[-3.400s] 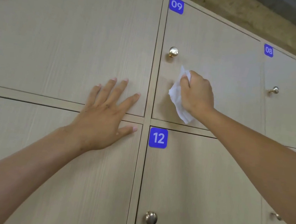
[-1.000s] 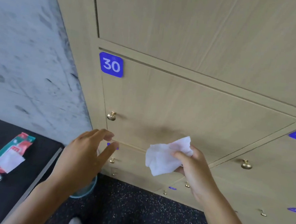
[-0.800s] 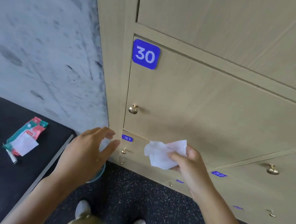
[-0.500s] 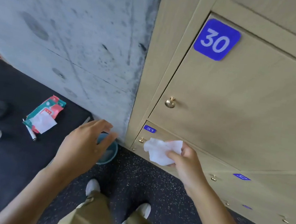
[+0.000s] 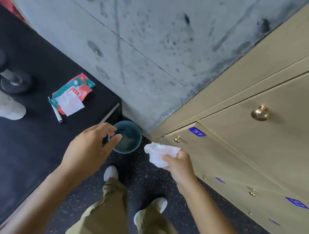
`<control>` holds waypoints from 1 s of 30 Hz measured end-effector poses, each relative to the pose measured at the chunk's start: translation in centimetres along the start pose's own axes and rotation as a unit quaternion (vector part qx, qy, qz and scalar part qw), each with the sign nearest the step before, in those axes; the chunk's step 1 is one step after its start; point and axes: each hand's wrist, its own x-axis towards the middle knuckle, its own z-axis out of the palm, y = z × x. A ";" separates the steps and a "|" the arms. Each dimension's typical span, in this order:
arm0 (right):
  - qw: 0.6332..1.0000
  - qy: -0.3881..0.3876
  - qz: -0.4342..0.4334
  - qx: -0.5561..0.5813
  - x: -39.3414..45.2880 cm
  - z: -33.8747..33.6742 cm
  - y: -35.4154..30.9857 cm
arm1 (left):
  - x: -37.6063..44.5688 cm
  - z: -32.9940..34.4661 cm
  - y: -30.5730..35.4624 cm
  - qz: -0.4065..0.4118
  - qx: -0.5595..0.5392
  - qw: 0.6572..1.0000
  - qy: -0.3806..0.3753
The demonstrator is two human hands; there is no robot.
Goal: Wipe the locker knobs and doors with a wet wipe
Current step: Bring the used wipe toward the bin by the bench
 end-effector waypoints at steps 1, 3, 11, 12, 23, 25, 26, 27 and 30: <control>1.000 0.003 0.018 0.003 0.7 1.1 0.0 | 0.2 0.4 -0.8 -0.009 -0.004 1.000 -0.002; 0.999 -0.014 0.051 0.000 1.8 2.9 -0.4 | 0.7 1.2 -2.1 -0.027 -0.014 1.000 -0.005; 0.994 0.007 0.107 -0.035 8.8 8.3 3.2 | 3.4 5.0 -7.0 -0.064 -0.043 0.997 -0.028; 0.993 0.006 0.111 -0.031 9.4 9.0 3.1 | 3.8 5.5 -7.6 -0.066 -0.047 0.996 -0.032; 0.992 -0.017 0.118 -0.032 18.2 14.7 6.2 | 8.3 10.6 -13.9 -0.088 -0.086 0.991 -0.049; 0.990 -0.015 0.136 -0.025 19.9 15.6 7.1 | 8.9 11.4 -14.9 -0.091 -0.089 0.991 -0.051; 0.989 -0.011 0.146 -0.024 20.7 16.0 7.6 | 9.2 11.7 -15.4 -0.094 -0.091 0.990 -0.050; 0.988 -0.011 0.155 -0.022 21.4 16.5 8.0 | 9.4 12.0 -15.9 -0.099 -0.093 0.989 -0.051; 0.987 0.004 0.157 -0.026 23.9 17.9 9.5 | 10.0 13.0 -17.5 -0.111 -0.111 0.986 -0.048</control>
